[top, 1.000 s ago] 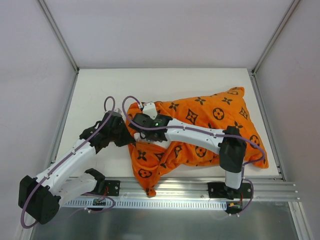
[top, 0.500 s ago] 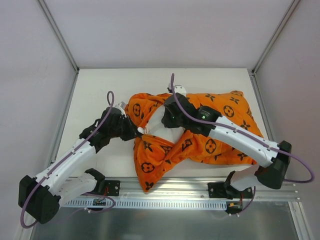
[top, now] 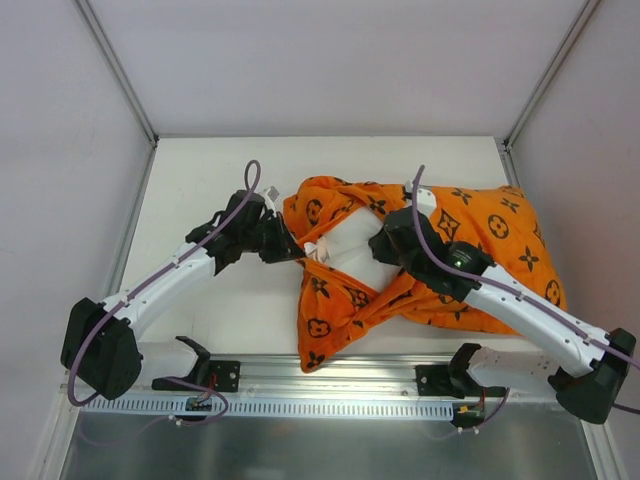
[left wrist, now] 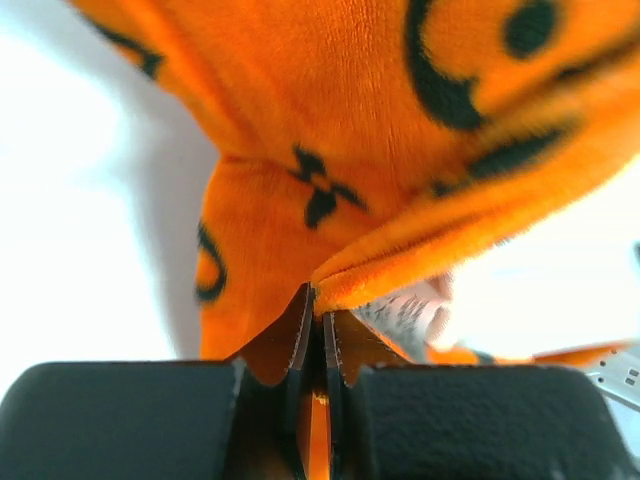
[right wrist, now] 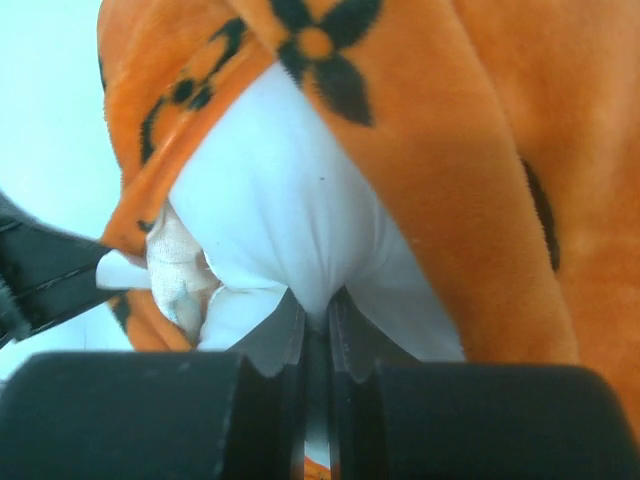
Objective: Remove the pillowcase from the pillow
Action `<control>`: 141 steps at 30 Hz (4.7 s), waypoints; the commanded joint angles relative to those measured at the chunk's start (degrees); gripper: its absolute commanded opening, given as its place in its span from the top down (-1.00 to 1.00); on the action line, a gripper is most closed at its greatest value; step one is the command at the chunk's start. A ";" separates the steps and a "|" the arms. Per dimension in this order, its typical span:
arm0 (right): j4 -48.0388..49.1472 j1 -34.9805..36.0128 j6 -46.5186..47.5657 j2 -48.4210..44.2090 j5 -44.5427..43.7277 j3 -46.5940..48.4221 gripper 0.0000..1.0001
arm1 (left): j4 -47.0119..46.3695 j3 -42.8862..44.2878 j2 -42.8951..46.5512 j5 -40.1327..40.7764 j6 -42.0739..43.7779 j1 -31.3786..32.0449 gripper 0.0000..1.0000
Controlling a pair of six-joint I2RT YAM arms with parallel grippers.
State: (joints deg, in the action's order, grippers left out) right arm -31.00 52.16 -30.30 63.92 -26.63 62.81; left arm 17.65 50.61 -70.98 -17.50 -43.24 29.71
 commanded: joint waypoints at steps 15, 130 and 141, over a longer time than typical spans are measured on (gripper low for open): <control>4.46 -7.95 -2.21 0.41 -5.98 6.62 0.99 | 11.00 9.77 6.64 14.55 -12.37 16.05 -0.72; -2.29 -8.22 17.12 -31.91 43.86 -10.78 0.99 | 5.20 21.36 -12.77 0.72 4.05 -7.91 1.00; -2.67 -8.30 15.02 -35.98 45.88 -12.00 0.99 | 5.11 33.05 -25.87 -4.29 3.95 -11.07 1.00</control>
State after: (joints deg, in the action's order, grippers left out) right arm -35.53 43.07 -13.34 27.90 12.27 50.59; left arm 26.55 79.48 -94.11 -24.40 -39.92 22.72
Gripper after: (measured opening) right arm 0.076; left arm 0.024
